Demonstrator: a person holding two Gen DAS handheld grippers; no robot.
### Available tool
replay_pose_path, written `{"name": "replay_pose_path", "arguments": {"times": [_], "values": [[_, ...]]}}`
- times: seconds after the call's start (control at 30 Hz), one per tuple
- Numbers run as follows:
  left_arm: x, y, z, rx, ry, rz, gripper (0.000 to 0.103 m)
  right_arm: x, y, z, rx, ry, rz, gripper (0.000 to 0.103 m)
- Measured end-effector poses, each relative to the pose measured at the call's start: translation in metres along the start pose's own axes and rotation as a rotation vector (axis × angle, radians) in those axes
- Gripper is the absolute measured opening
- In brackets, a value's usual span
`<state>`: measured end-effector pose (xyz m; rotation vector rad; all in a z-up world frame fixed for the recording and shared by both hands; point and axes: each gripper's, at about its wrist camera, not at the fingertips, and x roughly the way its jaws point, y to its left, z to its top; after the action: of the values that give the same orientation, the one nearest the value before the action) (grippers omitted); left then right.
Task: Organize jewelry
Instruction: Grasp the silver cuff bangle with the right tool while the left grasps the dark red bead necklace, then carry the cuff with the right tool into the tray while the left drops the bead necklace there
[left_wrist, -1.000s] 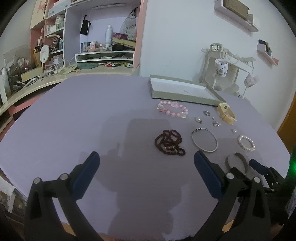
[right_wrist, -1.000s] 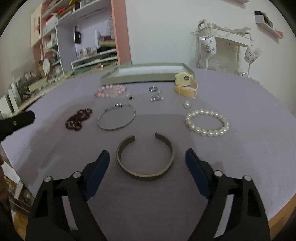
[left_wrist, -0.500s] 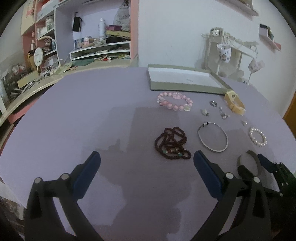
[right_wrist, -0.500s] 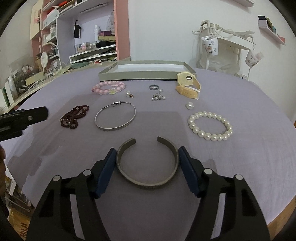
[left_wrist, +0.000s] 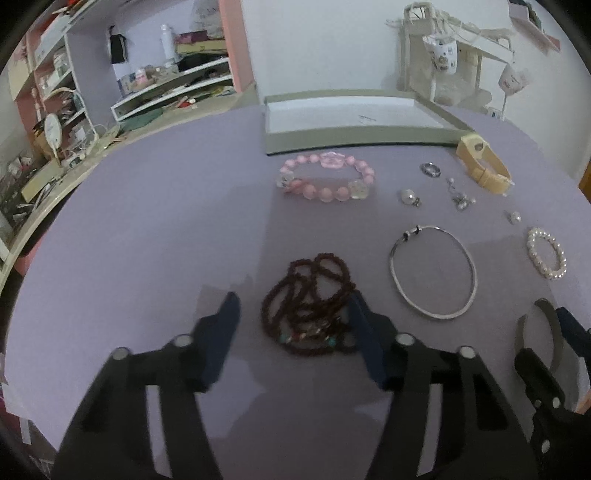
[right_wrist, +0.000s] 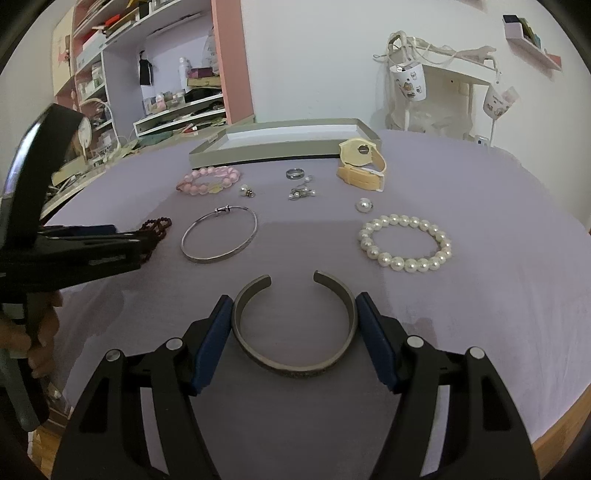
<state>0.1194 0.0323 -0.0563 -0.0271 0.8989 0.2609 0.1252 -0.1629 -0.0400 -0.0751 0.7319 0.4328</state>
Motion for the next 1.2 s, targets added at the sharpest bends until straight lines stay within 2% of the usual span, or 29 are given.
{"name": "replay_pose_path", "arguments": {"times": [0.07, 0.13, 0.2, 0.47, 0.73, 1.07, 1.2], "values": [[0.001, -0.002, 0.001, -0.003, -0.004, -0.026, 0.04, 0.0, -0.001, 0.001, 0.005, 0.001, 0.004, 0.069], [0.0, -0.006, 0.001, 0.015, -0.013, -0.017, 0.02, 0.0, 0.0, 0.0, 0.008, 0.0, 0.006, 0.069], [-0.002, -0.007, 0.0, 0.024, -0.021, -0.015, 0.01, 0.0, -0.001, -0.001, 0.011, 0.0, 0.01, 0.069], [-0.013, 0.0, 0.001, 0.022, -0.038, -0.082, 0.008, -0.004, -0.006, 0.004, 0.025, -0.005, 0.027, 0.069], [-0.049, 0.005, 0.027, 0.016, -0.089, -0.171, 0.004, -0.018, -0.013, 0.023, 0.031, -0.055, 0.042, 0.069], [-0.082, 0.011, 0.057, 0.021, -0.132, -0.194, 0.004, -0.024, -0.018, 0.054, 0.025, -0.091, 0.072, 0.069], [-0.105, 0.014, 0.081, 0.025, -0.174, -0.206, 0.004, -0.027, -0.022, 0.074, 0.023, -0.109, 0.09, 0.069]]}}
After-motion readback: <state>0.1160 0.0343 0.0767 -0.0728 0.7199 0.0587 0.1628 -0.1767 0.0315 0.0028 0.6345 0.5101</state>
